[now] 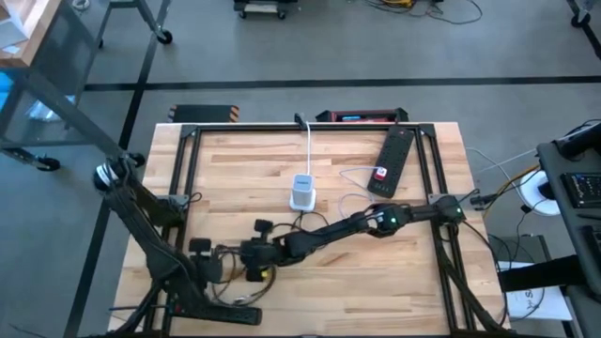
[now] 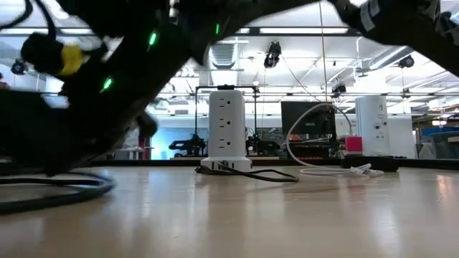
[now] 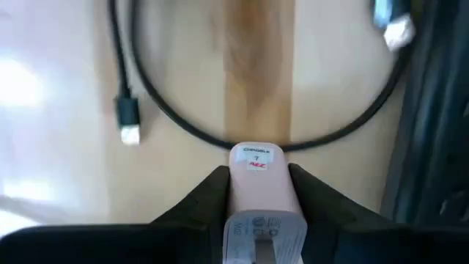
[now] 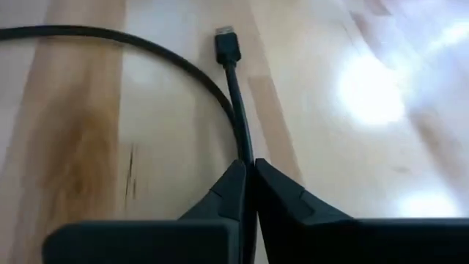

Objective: Insert USB
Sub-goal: Insert the black charger cable into the pink charger adapter

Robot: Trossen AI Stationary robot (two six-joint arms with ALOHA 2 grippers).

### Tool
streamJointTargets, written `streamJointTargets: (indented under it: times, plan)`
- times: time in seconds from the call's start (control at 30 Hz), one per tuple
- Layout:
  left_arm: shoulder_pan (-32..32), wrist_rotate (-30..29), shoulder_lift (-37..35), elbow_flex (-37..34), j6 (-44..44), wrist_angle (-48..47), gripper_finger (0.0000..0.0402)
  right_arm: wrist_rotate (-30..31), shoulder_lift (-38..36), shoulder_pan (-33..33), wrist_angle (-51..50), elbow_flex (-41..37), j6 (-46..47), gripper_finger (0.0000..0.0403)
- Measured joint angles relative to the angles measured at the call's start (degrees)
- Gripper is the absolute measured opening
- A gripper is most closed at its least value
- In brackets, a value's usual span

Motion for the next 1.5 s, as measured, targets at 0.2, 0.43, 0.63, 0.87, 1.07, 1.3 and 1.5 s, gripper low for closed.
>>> streamJointTargets:
  times: [0.2,0.43,0.63,0.87,1.07,1.3,1.5]
  plan:
    - [-0.5,-10.4,-6.7,-0.6,-2.0,-0.1,0.0098,4.7,-4.1,2.4,-20.8,0.1,-3.4,0.0003]
    - [-0.4,-20.1,-9.0,-4.5,-0.6,4.6,0.0098,14.5,-4.8,7.4,-42.5,-0.6,-1.9,0.0001]
    - [0.3,-25.6,-9.4,-12.2,3.0,17.2,0.0098,15.4,-4.8,9.9,-43.9,-2.5,1.5,0.0017]
    - [0.2,-30.0,-10.1,-21.7,4.3,31.2,0.0098,15.3,-6.7,9.8,-39.8,-2.4,4.6,0.0076]
    - [0.1,-29.2,-10.2,-28.2,6.6,43.9,0.0098,15.2,-6.8,9.4,-23.2,-6.7,2.6,0.0130]
    - [0.1,-27.5,-10.1,-30.4,5.6,46.3,0.0098,12.3,-7.0,7.5,-5.1,-14.0,8.2,0.0165]
    - [0.1,-27.2,-10.1,-30.5,6.0,46.2,0.0098,11.6,-7.9,7.4,-5.5,-14.4,8.9,0.0162]
